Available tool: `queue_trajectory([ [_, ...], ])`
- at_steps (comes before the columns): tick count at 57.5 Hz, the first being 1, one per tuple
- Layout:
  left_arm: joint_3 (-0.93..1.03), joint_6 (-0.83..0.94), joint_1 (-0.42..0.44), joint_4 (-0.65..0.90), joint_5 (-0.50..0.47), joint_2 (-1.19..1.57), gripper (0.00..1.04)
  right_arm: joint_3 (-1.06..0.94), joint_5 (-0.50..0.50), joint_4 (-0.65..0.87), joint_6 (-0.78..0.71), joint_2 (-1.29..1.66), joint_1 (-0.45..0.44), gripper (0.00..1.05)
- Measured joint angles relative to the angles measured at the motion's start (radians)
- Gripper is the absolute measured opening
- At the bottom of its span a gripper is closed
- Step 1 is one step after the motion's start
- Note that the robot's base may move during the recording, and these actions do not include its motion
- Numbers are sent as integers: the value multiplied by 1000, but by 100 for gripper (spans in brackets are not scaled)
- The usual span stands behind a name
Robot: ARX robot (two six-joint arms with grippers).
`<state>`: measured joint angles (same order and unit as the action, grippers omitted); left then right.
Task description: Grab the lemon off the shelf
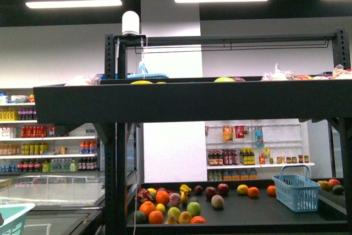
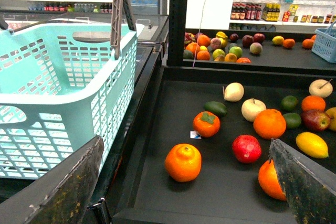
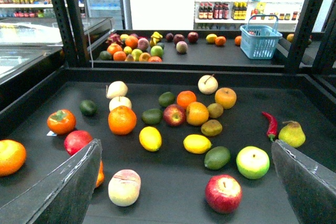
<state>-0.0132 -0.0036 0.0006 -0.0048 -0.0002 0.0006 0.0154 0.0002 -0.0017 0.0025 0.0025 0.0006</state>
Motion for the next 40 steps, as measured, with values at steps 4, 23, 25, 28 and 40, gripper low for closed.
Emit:
queue_trajectory([
  [4, 0, 0, 0, 0, 0, 0, 97, 0, -1, 0, 0, 0, 0, 97],
  [23, -32, -319, 5, -53, 43, 169, 97, 0, -1, 0, 0, 0, 0, 97],
  [25, -48, -387, 27, -16, 78, 232, 97, 0, -1, 0, 0, 0, 0, 97],
  [28, -92, -484, 80, 71, 156, 348, 97, 0, -1, 0, 0, 0, 0, 97],
  [40, -422, -775, 319, 351, 372, 878, 97, 0, -1, 0, 0, 0, 0, 97],
])
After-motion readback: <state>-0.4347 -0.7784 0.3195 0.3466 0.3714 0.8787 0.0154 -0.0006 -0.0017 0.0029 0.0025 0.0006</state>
